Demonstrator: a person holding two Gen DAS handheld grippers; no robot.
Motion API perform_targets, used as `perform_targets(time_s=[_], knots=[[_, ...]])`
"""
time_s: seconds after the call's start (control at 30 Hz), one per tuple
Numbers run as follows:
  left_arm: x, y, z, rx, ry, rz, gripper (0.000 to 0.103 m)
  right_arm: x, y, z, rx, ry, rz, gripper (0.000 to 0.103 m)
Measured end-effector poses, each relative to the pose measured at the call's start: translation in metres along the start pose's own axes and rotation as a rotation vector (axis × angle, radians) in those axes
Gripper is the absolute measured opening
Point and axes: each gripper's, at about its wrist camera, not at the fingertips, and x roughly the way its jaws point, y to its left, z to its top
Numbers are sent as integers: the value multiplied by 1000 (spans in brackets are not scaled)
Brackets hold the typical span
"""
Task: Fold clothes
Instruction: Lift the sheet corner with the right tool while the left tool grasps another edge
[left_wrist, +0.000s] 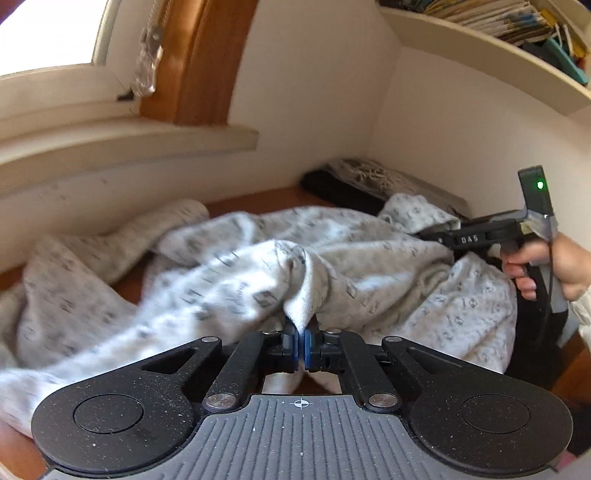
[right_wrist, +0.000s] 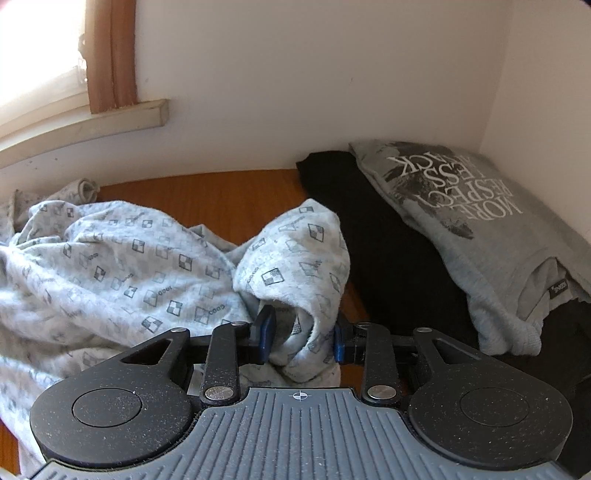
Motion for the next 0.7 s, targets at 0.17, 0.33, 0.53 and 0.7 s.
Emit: perform_targets(time_s=[0.17, 0.33, 0.53, 0.7], knots=[[-32, 37, 15, 4, -50, 77, 3, -8, -6, 3, 38, -2, 58, 22], [-72, 86, 26, 15, -85, 212, 3, -22, -4, 10, 59, -32, 110, 15], [-102, 141, 33, 21, -84, 400, 3, -20, 7, 11, 30, -41, 87, 12], [-111, 158, 27, 0, -63, 407, 3, -27, 6, 10, 34, -138, -69, 11]])
